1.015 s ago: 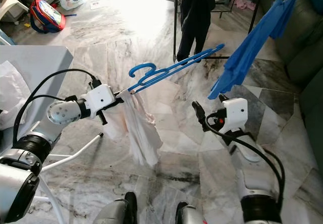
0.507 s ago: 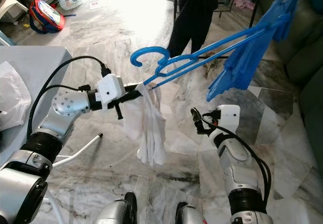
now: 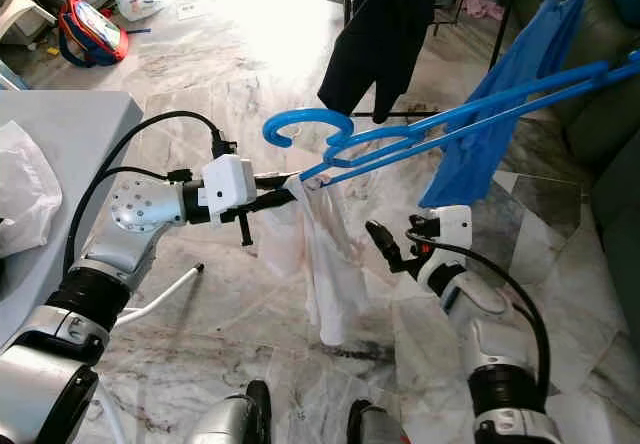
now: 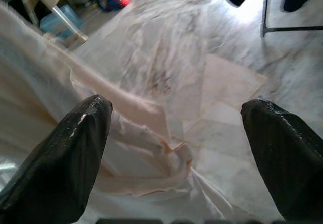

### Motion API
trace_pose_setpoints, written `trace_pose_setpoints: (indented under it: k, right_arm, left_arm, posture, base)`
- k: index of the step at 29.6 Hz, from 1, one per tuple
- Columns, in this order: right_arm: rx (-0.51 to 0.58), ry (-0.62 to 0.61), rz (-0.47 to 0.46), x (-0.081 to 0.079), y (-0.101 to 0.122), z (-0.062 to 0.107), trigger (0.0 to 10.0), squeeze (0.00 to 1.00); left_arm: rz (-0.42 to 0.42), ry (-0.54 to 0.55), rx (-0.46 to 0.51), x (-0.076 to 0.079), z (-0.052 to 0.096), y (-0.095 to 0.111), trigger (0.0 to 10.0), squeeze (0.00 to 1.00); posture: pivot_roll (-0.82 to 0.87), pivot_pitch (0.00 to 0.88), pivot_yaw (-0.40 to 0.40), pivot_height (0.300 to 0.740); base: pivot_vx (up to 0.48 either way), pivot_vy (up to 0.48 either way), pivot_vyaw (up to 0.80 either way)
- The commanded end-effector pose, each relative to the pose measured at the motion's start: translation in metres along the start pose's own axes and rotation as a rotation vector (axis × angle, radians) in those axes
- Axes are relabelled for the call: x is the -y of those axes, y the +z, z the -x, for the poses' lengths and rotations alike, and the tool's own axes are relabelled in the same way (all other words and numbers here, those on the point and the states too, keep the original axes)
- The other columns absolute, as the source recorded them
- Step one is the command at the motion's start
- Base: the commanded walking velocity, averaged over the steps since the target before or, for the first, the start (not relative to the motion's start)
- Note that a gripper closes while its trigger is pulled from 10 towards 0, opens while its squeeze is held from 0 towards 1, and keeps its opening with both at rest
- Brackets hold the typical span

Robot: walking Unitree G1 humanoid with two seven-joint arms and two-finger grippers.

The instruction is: Hang hanger

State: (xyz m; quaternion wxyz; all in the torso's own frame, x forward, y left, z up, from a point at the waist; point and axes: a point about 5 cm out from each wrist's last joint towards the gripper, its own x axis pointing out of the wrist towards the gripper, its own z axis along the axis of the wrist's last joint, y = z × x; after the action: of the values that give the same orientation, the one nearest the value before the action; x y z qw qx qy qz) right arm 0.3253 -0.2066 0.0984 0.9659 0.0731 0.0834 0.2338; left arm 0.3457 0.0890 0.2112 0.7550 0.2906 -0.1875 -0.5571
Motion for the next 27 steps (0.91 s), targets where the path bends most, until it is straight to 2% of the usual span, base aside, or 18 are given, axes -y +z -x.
trace_pose_setpoints:
  k: [1,5,8,11,22,27]
  right_arm:
    - [-0.058,0.017,-0.019,-0.001,-0.014,0.004,10.0,0.0]
    - [-0.155,0.041,-0.031,0.002,-0.032,0.01,10.0,0.0]
    - [-0.164,0.046,-0.036,0.002,-0.034,0.011,10.0,0.0]
    - [-0.209,0.032,-0.033,0.002,-0.046,0.011,10.0,0.0]
    - [-0.171,-0.019,-0.054,0.007,-0.035,-0.002,10.0,0.0]
    - [-0.109,0.013,-0.08,0.0,-0.024,-0.013,10.0,0.0]
  left_arm:
    - [-0.023,-0.017,0.031,0.0,-0.002,0.007,0.0,0.0]
    - [-0.056,-0.022,0.099,-0.005,-0.008,0.025,0.0,0.0]
    - [-0.057,-0.021,0.108,-0.006,-0.008,0.027,0.0,0.0]
    - [-0.066,-0.029,0.153,-0.007,-0.012,0.039,0.0,0.0]
    - [-0.059,-0.058,0.219,-0.004,-0.014,0.056,0.0,0.0]
    - [-0.051,-0.075,0.217,0.002,-0.015,0.055,0.0,0.0]
  posture:
    - [0.03,0.27,0.021,0.74]
    - [0.04,0.274,0.021,0.74]
    - [0.04,0.274,0.022,0.74]
    - [0.04,0.276,0.025,0.74]
    - [0.05,0.278,0.027,0.74]
    - [0.05,0.28,0.026,0.74]
  base:
    - [0.0,0.0,0.0]
    - [0.0,0.0,0.0]
    - [0.0,0.0,0.0]
    - [0.0,0.0,0.0]
    - [0.0,0.0,0.0]
    - [0.0,0.0,0.0]
